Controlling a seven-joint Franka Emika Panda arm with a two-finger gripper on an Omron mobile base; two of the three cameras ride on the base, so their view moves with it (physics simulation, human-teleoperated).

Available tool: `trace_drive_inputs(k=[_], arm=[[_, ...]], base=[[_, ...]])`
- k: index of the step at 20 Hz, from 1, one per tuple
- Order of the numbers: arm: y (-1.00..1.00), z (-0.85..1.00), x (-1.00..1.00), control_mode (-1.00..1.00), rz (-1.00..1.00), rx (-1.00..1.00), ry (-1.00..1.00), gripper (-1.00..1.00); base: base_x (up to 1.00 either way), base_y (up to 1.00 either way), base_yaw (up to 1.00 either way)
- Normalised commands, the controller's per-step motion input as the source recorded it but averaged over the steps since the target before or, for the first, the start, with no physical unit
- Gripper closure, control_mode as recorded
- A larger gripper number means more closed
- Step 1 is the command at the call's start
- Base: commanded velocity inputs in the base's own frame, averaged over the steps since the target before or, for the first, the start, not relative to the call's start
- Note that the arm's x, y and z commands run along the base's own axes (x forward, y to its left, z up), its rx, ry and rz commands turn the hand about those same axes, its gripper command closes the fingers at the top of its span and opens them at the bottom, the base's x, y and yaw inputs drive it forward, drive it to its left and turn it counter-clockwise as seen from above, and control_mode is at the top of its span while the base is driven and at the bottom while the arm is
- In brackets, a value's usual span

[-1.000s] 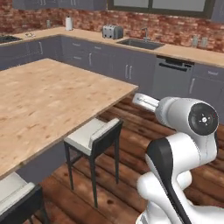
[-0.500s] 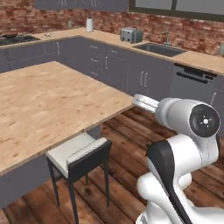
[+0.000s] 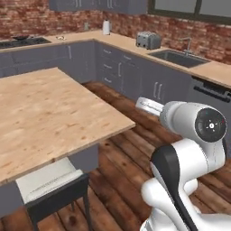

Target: Place the cold items (corn and pear) from the fridge in one tupperware on the dining counter. Place the warm items (kebab skewer and hot dog) in the stove area in another tupperware.

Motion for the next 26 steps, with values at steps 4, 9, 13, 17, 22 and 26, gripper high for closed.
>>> trace_drive_inputs(k=[4, 9, 13, 17, 22, 26], arm=[[0.00, 0.00, 0.00, 1.00, 0.00, 0.00, 0.00, -1.00], [0.00, 0.00, 0.00, 1.00, 0.00, 0.00, 0.00, -1.00], [0.00, 0.00, 0.00, 1.00, 0.00, 0.00, 0.00, -1.00], [0.00, 0.00, 0.00, 1.00, 0.00, 0.00, 0.00, -1.00], [0.00, 0.00, 0.00, 1.00, 0.00, 0.00, 0.00, -1.00], [0.00, 0.00, 0.00, 1.00, 0.00, 0.00, 0.00, -1.00]], base=[[1.00, -0.90, 0.29], [1.00, -0.92, 0.30], [1.00, -0.91, 0.30], [1.00, -0.90, 0.30], [1.00, -0.84, 0.23], [1.00, -0.69, 0.17]])
